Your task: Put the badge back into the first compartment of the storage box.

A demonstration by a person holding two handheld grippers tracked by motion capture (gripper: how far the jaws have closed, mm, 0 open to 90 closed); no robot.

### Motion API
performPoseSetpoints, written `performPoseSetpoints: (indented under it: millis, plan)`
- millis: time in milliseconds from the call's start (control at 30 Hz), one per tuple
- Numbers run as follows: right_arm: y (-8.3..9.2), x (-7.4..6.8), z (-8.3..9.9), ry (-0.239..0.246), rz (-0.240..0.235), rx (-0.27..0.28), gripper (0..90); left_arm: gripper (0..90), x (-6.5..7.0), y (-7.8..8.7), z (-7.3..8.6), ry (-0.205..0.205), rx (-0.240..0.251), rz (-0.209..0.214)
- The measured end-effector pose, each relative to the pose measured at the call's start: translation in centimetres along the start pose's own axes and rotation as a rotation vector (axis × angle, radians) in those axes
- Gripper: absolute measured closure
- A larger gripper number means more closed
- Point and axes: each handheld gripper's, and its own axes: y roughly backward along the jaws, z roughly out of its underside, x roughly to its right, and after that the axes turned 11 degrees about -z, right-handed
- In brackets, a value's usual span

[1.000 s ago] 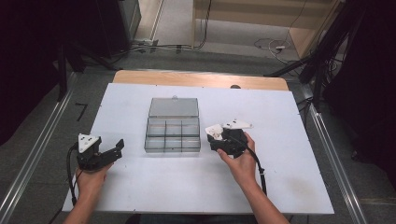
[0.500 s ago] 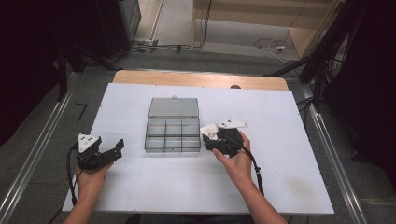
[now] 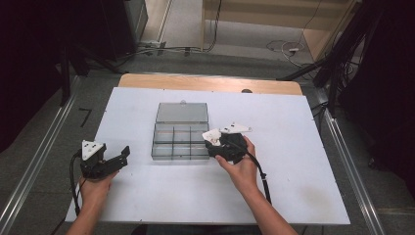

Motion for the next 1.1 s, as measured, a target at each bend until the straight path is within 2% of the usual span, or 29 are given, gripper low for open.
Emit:
performPoseSetpoints:
  millis: [1100]
  plan:
    - [-2.1, -1.6, -1.3, 0.017, -0.031, -0.014, 31.0, 15.5, -0.1, 0.0, 0.0, 0.007, 0.004, -0.002]
